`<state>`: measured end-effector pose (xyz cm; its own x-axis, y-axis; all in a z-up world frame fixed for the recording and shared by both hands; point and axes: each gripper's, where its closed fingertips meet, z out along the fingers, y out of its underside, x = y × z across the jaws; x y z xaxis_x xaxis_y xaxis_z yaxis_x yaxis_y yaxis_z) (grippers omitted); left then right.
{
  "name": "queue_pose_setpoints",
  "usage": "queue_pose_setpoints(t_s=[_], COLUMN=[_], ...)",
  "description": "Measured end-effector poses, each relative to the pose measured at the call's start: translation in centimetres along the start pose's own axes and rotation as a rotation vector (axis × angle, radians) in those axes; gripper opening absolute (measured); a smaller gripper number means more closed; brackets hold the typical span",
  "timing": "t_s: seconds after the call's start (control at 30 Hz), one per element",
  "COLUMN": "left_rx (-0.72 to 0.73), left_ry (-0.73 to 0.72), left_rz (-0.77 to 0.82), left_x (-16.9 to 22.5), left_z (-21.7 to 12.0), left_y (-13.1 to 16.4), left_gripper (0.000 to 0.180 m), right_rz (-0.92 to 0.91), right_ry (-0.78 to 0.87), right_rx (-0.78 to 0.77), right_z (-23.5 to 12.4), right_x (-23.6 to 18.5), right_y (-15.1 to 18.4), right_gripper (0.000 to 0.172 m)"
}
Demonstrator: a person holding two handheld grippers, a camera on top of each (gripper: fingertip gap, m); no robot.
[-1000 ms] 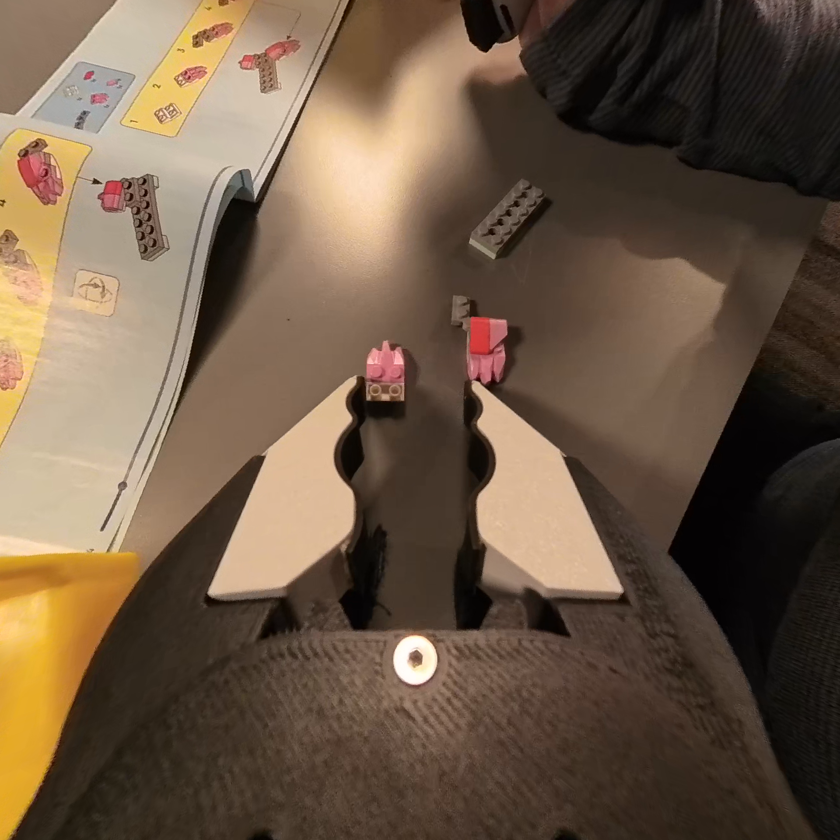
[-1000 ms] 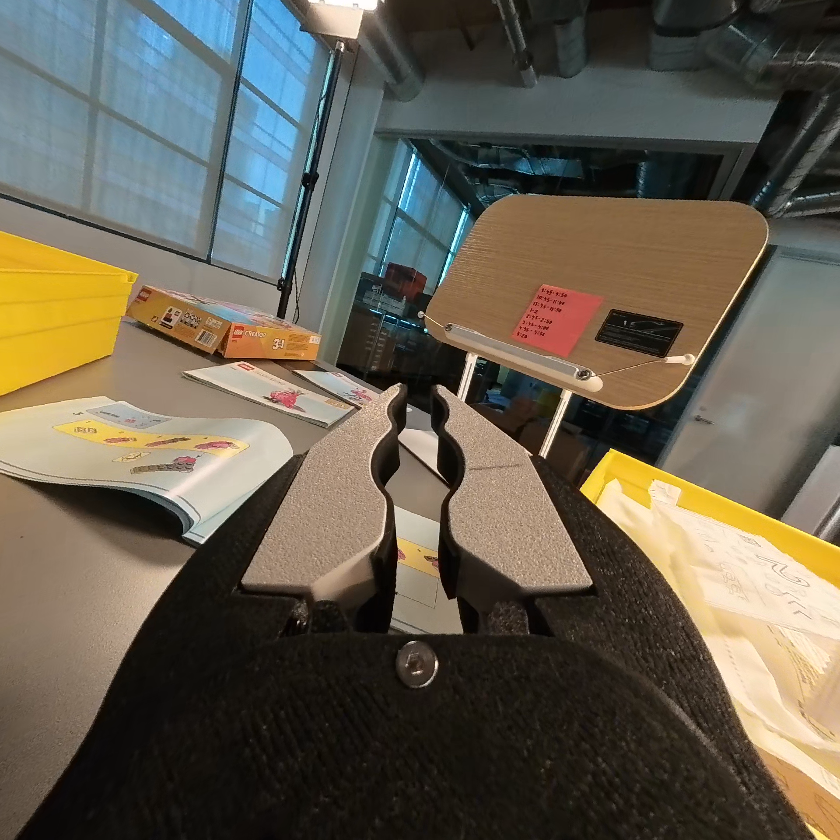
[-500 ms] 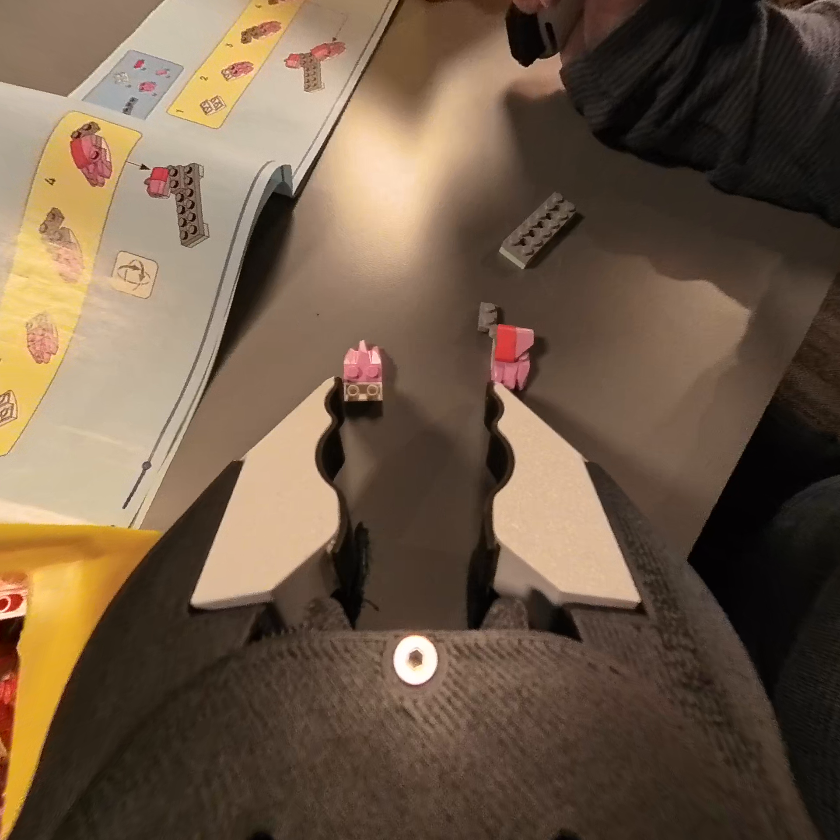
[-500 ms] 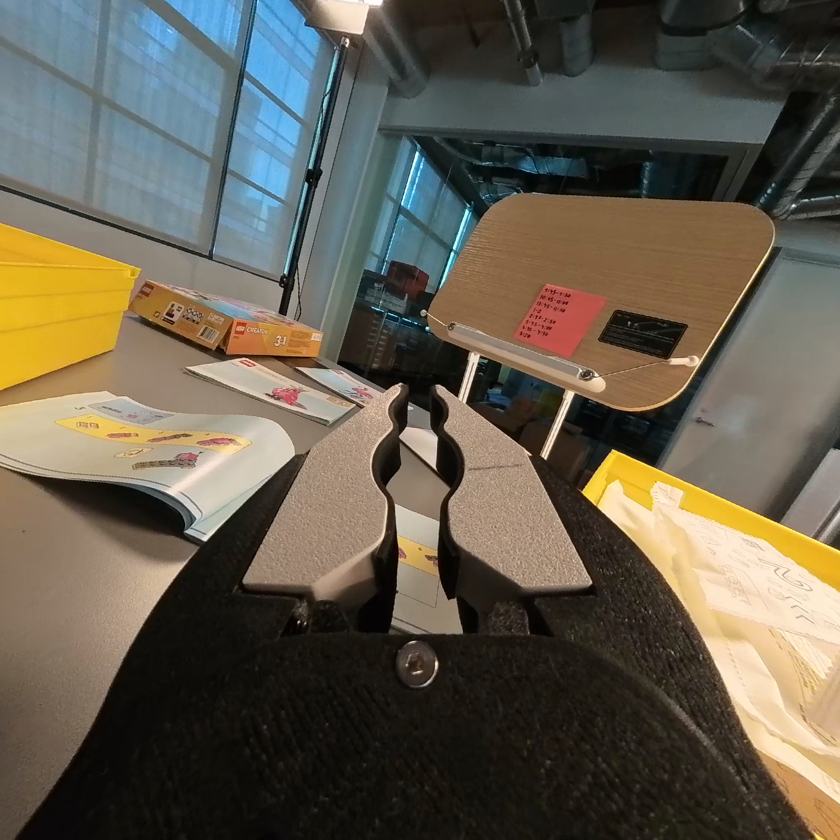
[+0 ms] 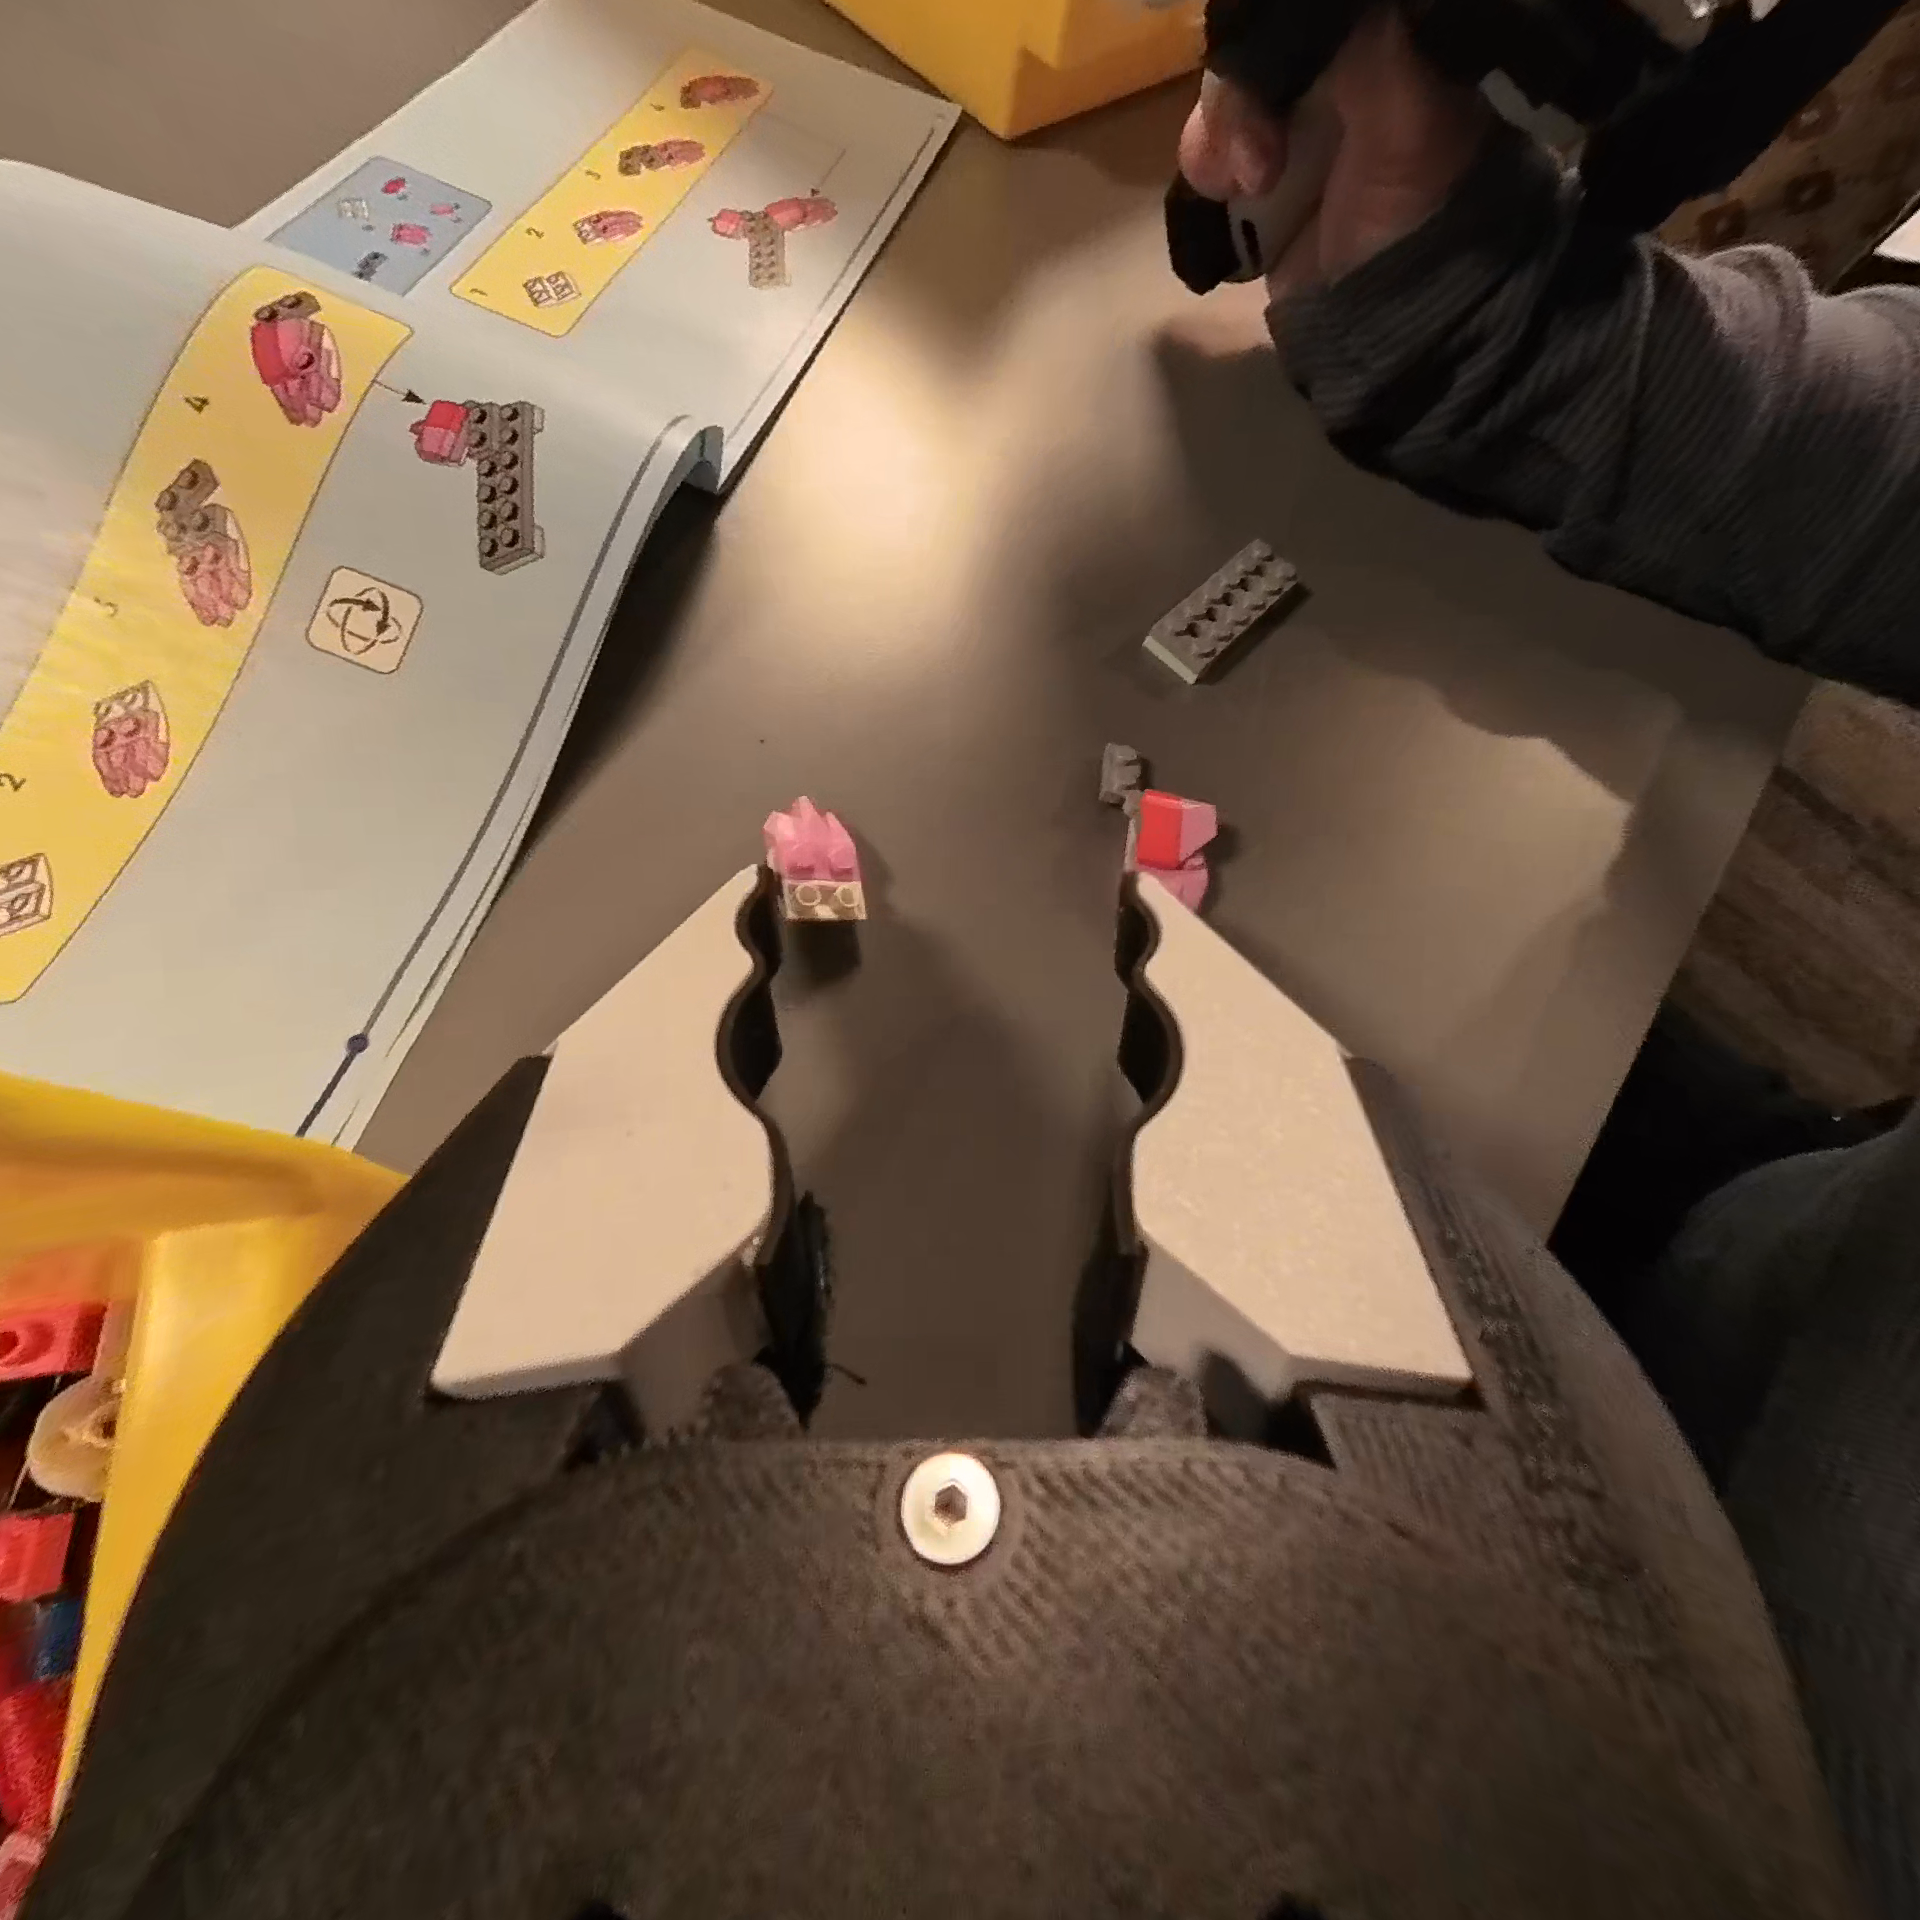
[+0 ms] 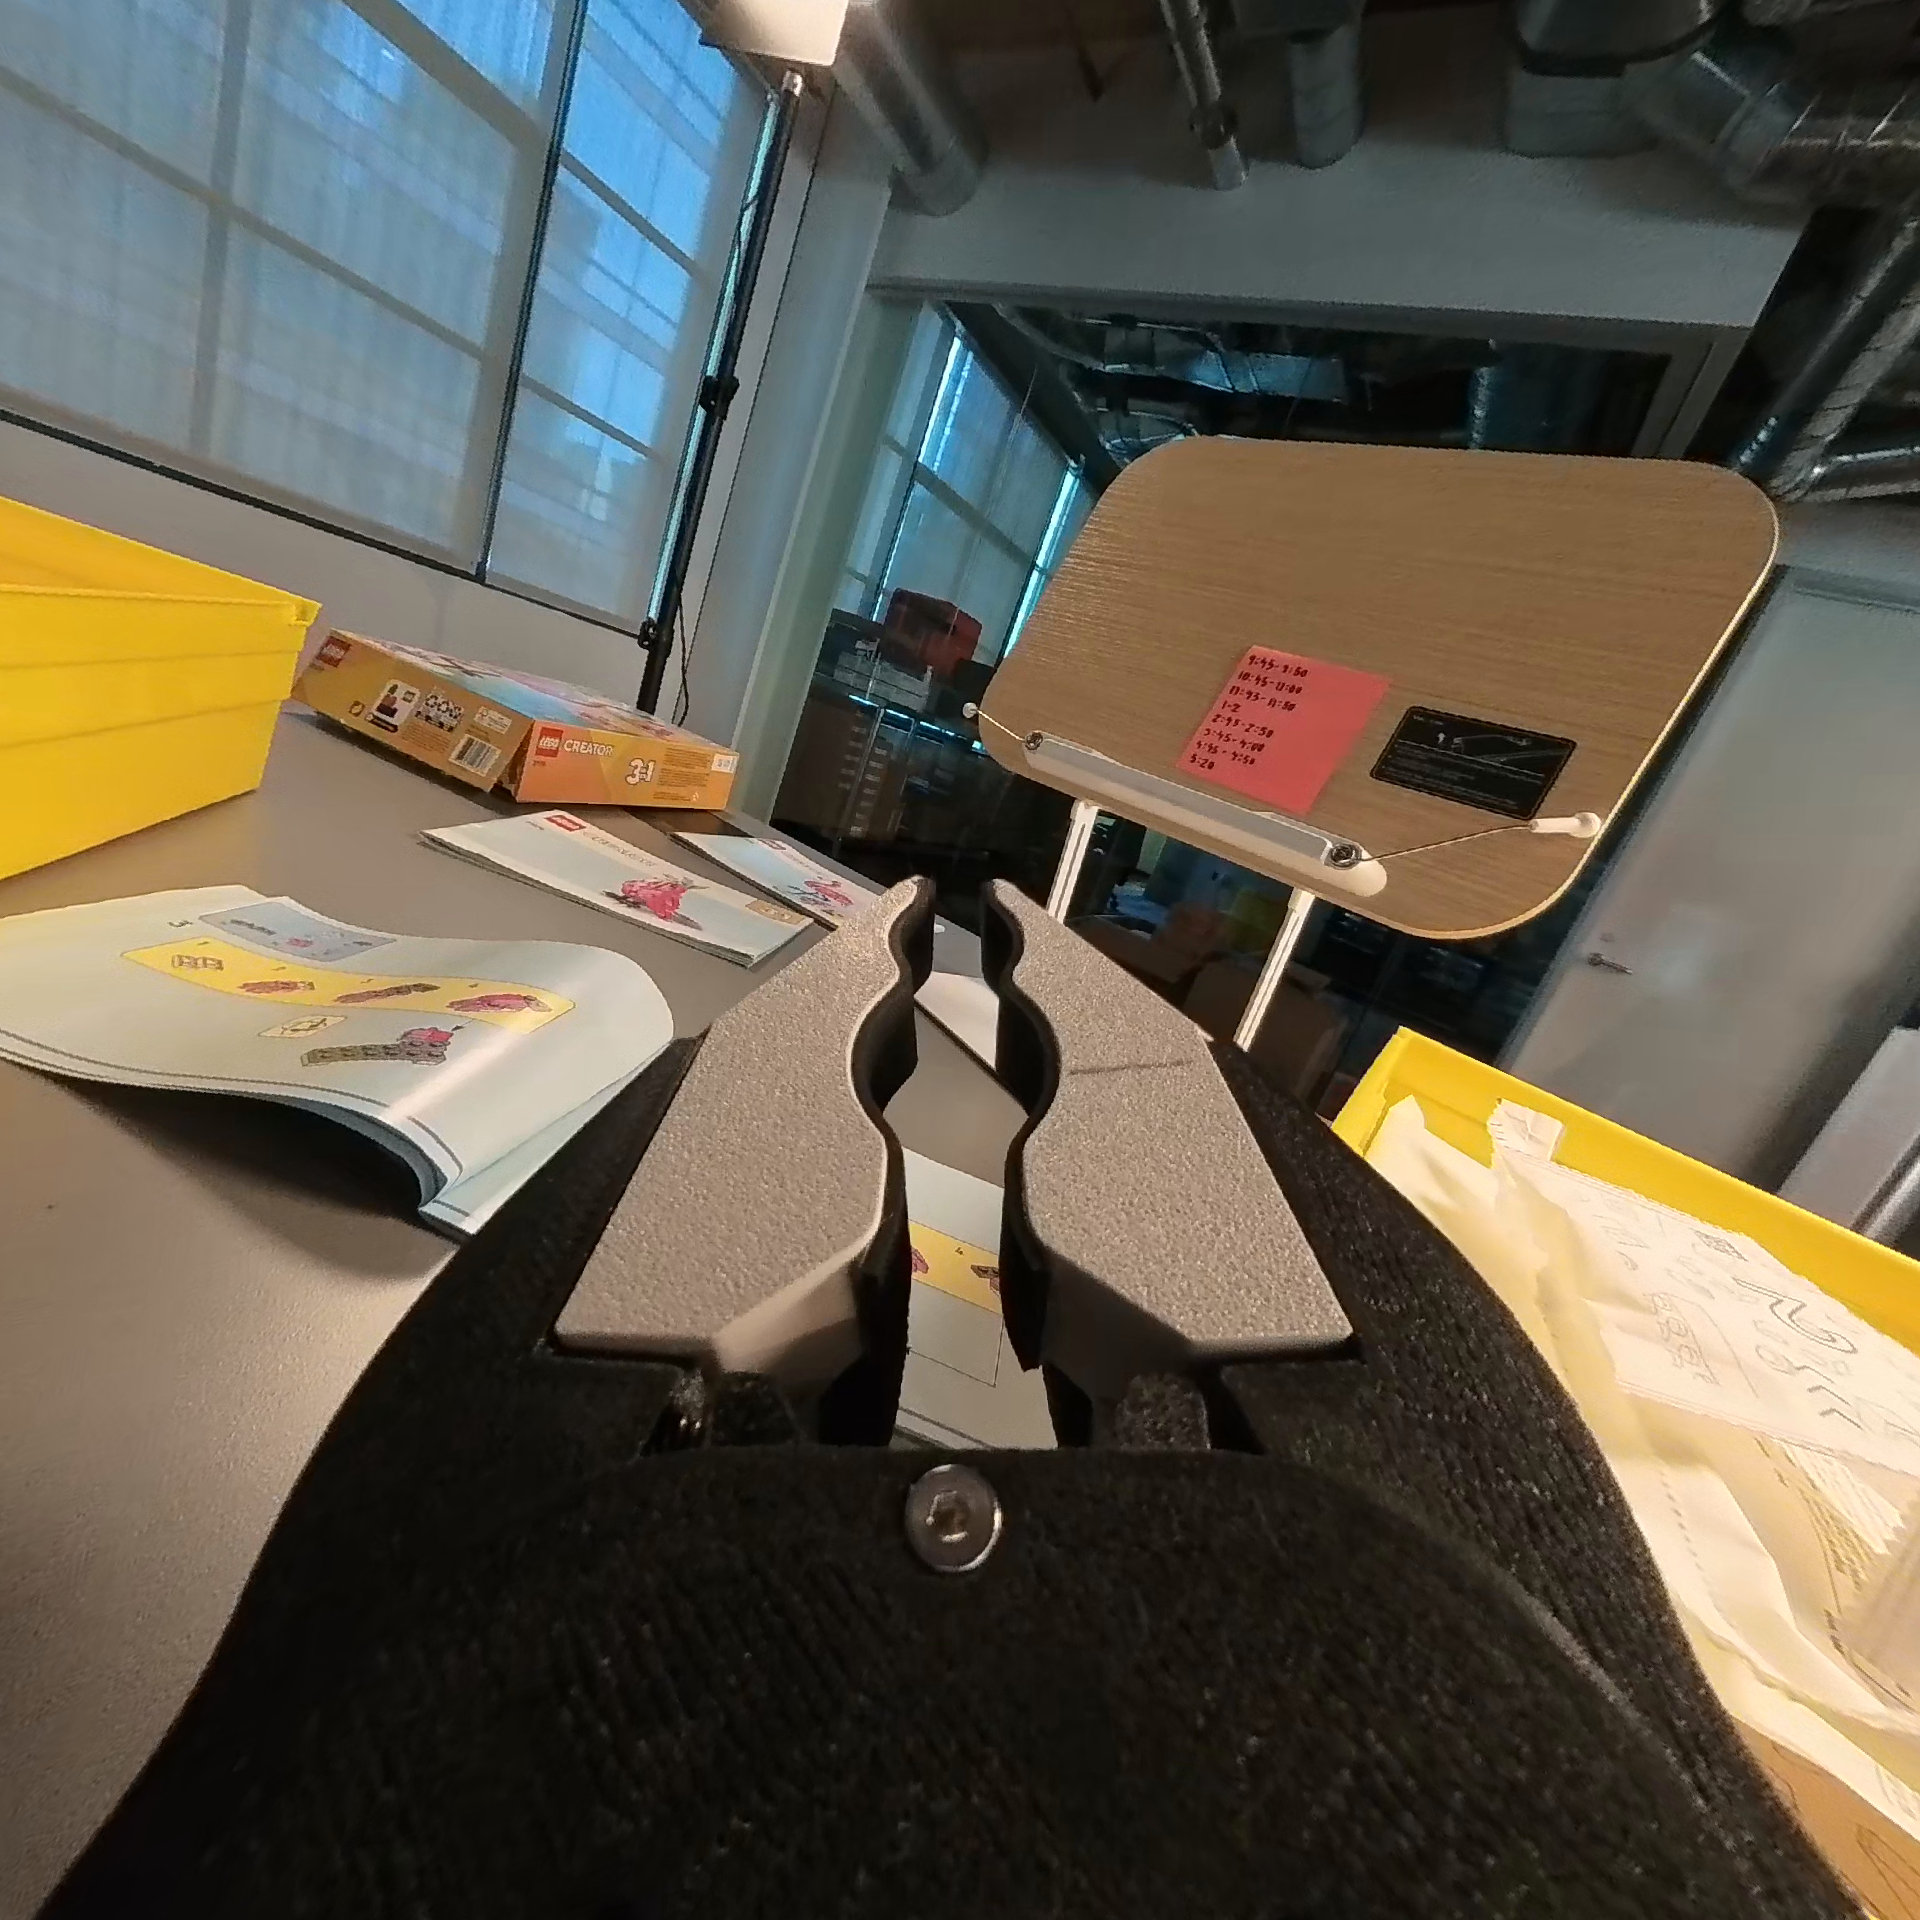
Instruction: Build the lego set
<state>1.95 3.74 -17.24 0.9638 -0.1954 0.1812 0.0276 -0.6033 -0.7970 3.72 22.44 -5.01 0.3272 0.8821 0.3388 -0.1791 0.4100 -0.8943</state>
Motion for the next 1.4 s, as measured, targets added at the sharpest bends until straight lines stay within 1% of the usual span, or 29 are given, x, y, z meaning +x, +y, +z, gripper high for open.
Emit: queue_pose_setpoints(t_s=[0.1,0.23,0.27,0.33,0.37,0.4,0.5,0.53,0.67,0.8,0.9,1.0,1.03,1.1,1.13,1.27,1.4], left_rx=[-0.042,-0.076,-0.075,-0.074,-0.07,-0.066,-0.035,-0.025,-0.023,-0.006,0.012,0.031,0.03,0.022,0.018,0.01,-0.002], left_ry=[-0.097,-0.175,-0.169,-0.151,-0.139,-0.126,-0.132,-0.141,-0.196,-0.193,-0.162,-0.128,-0.12,-0.115,-0.113,-0.096,-0.086], left_rz=[0.004,0.082,0.091,0.083,0.076,0.068,0.042,0.036,0.021,0.022,-0.004,-0.027,-0.031,-0.031,-0.029,-0.038,-0.04], left_x=[-1.1,-1.4,-1.2,-1.1,-1.0,-0.9,-1.2,-1.3,-2.1,-2.1,-1.9,-1.8,-1.7,-1.7,-1.6,-1.6,-1.5], left_z=[0.3,0.6,0.6,0.6,0.6,0.6,0.3,0.2,0.1,-0.1,-0.2,-0.4,-0.3,-0.3,-0.2,-0.1,0.0], left_y=[0.5,0.9,0.9,0.9,0.8,0.8,0.4,0.3,0.3,0.1,-0.1,-0.3,-0.3,-0.2,-0.2,-0.1,0.1], left_gripper=[0.063,0.062,0.06,0.06,0.06,0.059,0.057,0.054,0.051,0.051,0.051,0.051,0.051,0.051,0.051,0.051,0.052], right_rz=[-0.001,0.002,0.003,0.01,0.006,-0.011,-0.055,-0.068,-0.119,-0.191,-0.171,-0.105,-0.066,0.023,0.039,-0.031,-0.035], right_ry=[-0.001,-0.022,-0.062,-0.222,-0.267,-0.271,-0.311,-0.342,-0.543,-0.688,-0.751,-0.842,-0.91,-1.075,-1.134,-1.254,-1.362], right_rx=[-0.003,-0.006,-0.011,-0.068,-0.099,-0.106,-0.107,-0.116,-0.153,-0.212,-0.26,-0.311,-0.337,-0.425,-0.472,-0.509,-0.536], right_z=[0.0,0.1,0.1,0.3,0.3,0.4,0.3,0.1,-0.8,-1.7,-2.2,-2.9,-3.3,-4.3,-4.6,-3.9,-3.5], right_x=[0.0,-0.4,-1.0,-3.7,-4.6,-4.8,-5.8,-6.3,-9.9,-12.3,-13.2,-14.4,-15.3,-17.8,-18.8,-21.3,-22.7], right_y=[0.0,0.1,0.1,1.0,1.4,1.5,1.6,1.7,2.1,3.2,3.6,3.6,3.5,3.3,3.4,3.8,4.0], right_gripper=[0.006,0.005,0.004,0.006,0.013,0.015,0.013,0.011,0.009,0.008,0.007,0.008,0.012,0.029,0.035,0.036,0.036])
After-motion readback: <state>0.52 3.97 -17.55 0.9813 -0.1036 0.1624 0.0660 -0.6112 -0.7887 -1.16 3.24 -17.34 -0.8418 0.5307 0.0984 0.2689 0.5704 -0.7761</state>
